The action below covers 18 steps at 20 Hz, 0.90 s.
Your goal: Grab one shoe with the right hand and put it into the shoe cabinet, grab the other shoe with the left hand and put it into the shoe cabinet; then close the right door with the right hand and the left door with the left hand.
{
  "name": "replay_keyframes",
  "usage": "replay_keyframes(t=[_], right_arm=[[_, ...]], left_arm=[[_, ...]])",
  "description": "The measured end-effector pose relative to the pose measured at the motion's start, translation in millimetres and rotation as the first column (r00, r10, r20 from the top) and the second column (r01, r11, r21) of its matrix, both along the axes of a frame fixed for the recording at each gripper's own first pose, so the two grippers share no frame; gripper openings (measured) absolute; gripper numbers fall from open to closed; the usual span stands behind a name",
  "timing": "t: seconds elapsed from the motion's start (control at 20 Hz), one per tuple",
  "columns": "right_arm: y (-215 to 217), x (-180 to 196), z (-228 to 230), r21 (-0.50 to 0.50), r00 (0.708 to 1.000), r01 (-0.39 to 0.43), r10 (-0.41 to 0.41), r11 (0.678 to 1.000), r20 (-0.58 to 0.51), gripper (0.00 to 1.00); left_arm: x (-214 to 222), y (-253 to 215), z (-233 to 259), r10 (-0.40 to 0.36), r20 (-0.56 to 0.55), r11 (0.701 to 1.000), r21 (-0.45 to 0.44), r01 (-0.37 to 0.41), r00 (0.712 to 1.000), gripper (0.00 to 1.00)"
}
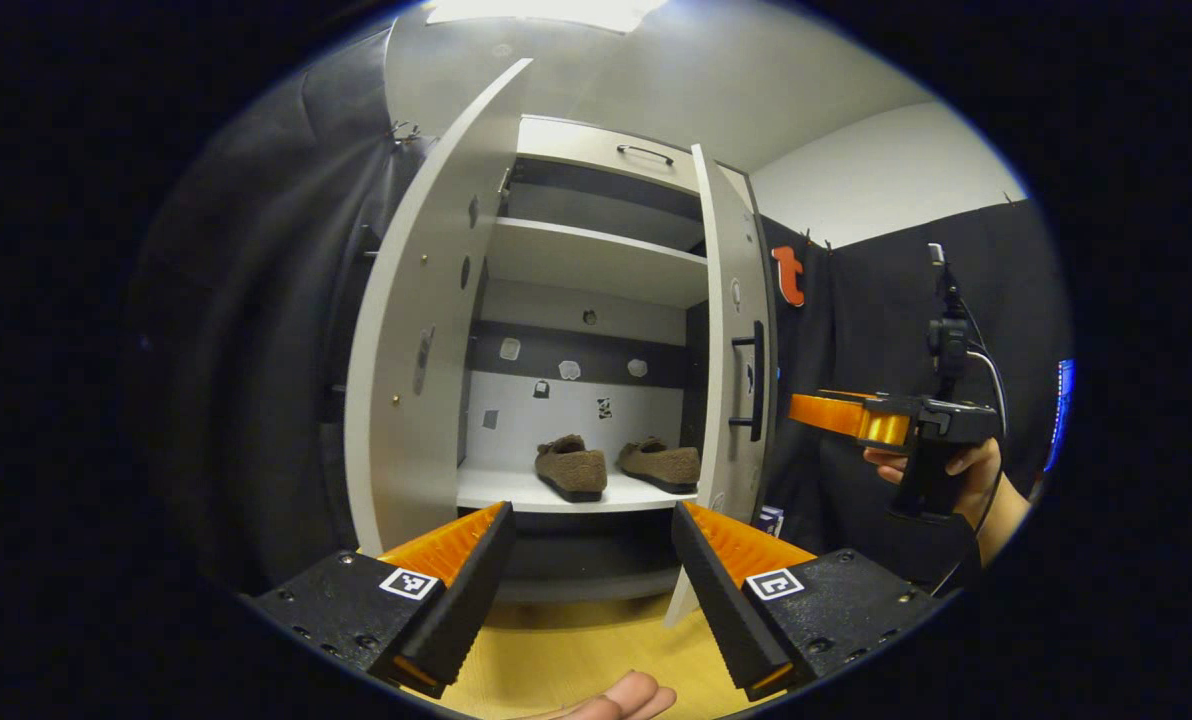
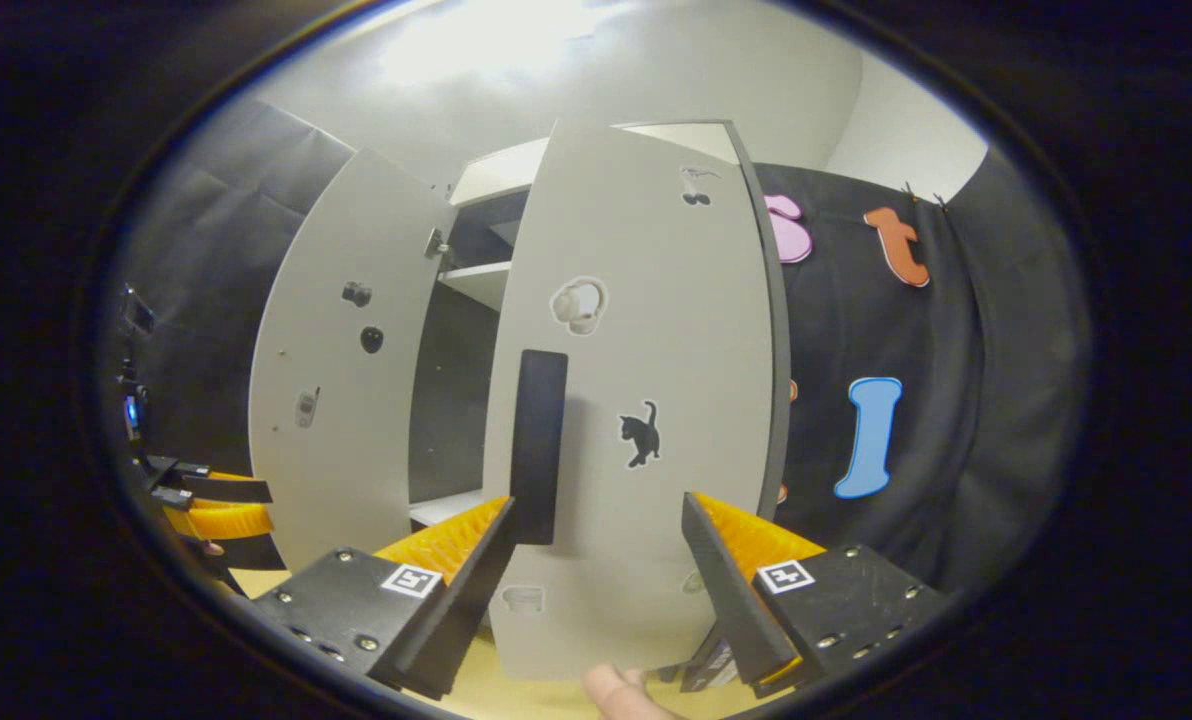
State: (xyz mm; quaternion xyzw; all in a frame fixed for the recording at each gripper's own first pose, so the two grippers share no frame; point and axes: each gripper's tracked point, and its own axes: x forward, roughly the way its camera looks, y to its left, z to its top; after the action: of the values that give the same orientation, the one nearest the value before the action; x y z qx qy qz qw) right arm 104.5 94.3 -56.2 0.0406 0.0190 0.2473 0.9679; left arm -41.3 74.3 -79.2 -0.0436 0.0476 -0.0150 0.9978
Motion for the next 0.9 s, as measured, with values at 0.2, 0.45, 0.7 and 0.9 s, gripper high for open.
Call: replay_keyframes(t=[0.2,0.45,0.7,0.9], right_arm=[[-16.8,-27.5,4.5,0.101,0.997,0.074,-0.072,0.992,-0.022,0.99],[-37.9,-69.7,2.5,0.154,0.991,0.133,-0.127,0.979,-0.048,0.99],[-44.0,-100.4,-15.3,0.115,0.986,0.147,-0.136,0.983,-0.095,0.99],[-58.8,-120.8,-7.1,0.136,0.990,0.133,-0.126,0.982,-0.062,1.00]], left_arm=[[-14.5,25.7,1.4,0.037,-0.038,0.999,0.011,-0.036,0.999,0.98],[-43.3,58.7,12.1,0.060,-0.047,0.998,0.018,-0.059,0.997,0.96],[-67.4,111.8,38.1,0.148,-0.006,0.988,0.052,-0.148,0.989,0.93],[-72.5,168.1,51.8,0.233,0.005,0.971,0.053,-0.233,0.973,0.93]])
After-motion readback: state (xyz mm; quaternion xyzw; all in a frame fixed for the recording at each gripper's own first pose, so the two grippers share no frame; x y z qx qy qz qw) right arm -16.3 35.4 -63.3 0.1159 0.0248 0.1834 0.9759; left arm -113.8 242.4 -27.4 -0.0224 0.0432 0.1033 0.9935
